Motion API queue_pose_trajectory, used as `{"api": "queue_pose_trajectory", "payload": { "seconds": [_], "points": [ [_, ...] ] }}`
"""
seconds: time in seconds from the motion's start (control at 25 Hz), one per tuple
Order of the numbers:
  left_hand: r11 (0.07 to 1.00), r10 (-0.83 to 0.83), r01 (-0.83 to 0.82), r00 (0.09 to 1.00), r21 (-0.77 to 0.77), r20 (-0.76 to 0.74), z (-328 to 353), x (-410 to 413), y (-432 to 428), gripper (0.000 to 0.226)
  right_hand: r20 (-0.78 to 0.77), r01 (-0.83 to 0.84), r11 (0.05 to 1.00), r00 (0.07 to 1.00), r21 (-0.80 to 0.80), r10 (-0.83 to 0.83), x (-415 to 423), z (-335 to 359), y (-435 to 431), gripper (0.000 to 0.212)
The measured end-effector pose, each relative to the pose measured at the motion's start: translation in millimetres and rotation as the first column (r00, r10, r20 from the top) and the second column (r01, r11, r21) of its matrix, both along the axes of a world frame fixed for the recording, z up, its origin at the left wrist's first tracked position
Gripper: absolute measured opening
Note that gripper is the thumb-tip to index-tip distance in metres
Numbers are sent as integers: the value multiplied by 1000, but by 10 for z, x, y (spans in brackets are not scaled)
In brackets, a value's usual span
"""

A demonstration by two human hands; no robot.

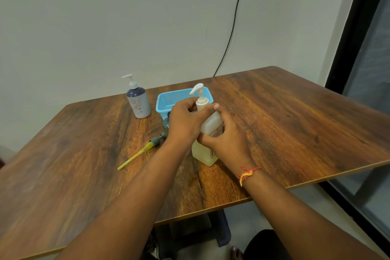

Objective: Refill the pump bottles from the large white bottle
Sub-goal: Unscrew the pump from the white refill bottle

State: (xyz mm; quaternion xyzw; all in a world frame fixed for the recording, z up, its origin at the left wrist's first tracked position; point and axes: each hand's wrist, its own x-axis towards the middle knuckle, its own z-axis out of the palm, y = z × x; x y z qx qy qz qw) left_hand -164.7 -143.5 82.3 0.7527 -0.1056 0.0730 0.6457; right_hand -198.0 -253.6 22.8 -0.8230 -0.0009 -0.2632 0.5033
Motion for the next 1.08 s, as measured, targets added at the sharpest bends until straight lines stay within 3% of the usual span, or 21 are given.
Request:
{"api": "queue_pose_trajectory", "payload": {
  "seconds": [0.28, 0.56, 0.76, 1.08],
  "points": [
    [996, -32, 30, 999, -89, -17, -48, -42, 114, 37, 7, -8, 1000, 1000, -6, 8, 2, -7, 1, 83],
    [993, -66, 68, 998, -98, 22, 4, -14, 202, 39, 5, -1, 1000, 1000, -28, 2, 3, -14, 12, 82],
    [992, -91, 95, 995, -80, 47, 109, -41, 146, 24, -9, 3, 1000, 1000, -25, -4, 7, -10, 3, 82],
    [959, -60, 54, 998, -280, -12, 303, 5, 166, 24, 7, -1, 1000, 1000, -14, 1, 30, -26, 8, 80]
  ]
}}
